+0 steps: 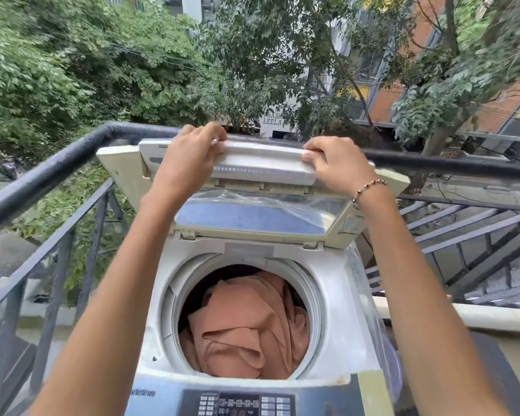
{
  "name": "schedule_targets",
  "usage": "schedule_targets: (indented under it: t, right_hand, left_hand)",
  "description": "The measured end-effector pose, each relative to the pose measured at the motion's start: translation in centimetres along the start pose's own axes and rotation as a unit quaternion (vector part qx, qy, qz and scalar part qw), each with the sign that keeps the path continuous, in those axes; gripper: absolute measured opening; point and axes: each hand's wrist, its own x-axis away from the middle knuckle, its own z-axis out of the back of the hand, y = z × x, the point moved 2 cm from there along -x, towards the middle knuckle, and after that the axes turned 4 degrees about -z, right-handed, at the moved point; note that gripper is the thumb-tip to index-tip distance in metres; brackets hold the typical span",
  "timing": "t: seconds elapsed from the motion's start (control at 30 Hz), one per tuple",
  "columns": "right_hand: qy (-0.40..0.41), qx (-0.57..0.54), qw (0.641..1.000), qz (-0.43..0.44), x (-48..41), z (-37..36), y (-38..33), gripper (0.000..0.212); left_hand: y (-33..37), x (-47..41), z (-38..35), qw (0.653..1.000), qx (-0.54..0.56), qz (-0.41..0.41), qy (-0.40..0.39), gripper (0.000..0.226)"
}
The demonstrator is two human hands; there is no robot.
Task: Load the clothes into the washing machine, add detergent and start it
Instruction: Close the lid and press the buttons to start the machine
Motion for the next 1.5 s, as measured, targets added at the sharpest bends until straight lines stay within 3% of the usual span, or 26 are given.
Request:
schedule_targets:
  t: [0.13, 0.37, 0.5, 0.6, 0.87, 1.17, 1.33, 1.5]
  right_hand:
    - [-0.028, 0.030, 0.998, 0.039, 3.1, -0.3, 0.3, 0.021]
    - [-0.134, 0.011, 0.988, 0.077, 9.2, -2.3, 0.8, 0.028]
    - [-0.190, -0.023, 0.979, 0.076, 13.1, -4.5, 1.2, 0.030]
    - [-0.243, -0.020, 0.966, 0.087, 16.2, -6.2, 1.3, 0.020]
    - [-0.319, 0.022, 0.944, 0.076, 22.2, -13.5, 2.3, 0.018]
    - [-0.332, 0.060, 0.940, 0.057, 24.3, -16.9, 2.9, 0.016]
    - [-0.335, 0.022, 0.941, 0.032, 25.0, -17.8, 3.5, 0.014]
    - [-0.316, 0.016, 0.948, 0.022, 25.4, -18.7, 3.9, 0.015]
  left_hand:
    - [1.4, 2.3, 1.8, 0.992, -0.040, 0.014, -0.120, 0.032]
    - [2.3, 8.8, 2.7, 0.968, 0.011, 0.041, -0.249, 0.038]
    - [2.6, 13.6, 1.7, 0.953, 0.081, 0.043, -0.288, 0.041]
    - [2.0, 17.6, 0.1, 0.943, 0.106, 0.056, -0.311, 0.035]
    - [2.3, 25.0, -5.5, 0.923, 0.028, 0.068, -0.378, 0.032]
    - [1.8, 27.7, -8.9, 0.925, 0.000, 0.083, -0.372, 0.017]
    - [1.8, 27.9, -9.6, 0.918, 0.023, 0.114, -0.380, 0.034]
    - [1.8, 28.6, -10.6, 0.930, 0.021, 0.131, -0.343, 0.025]
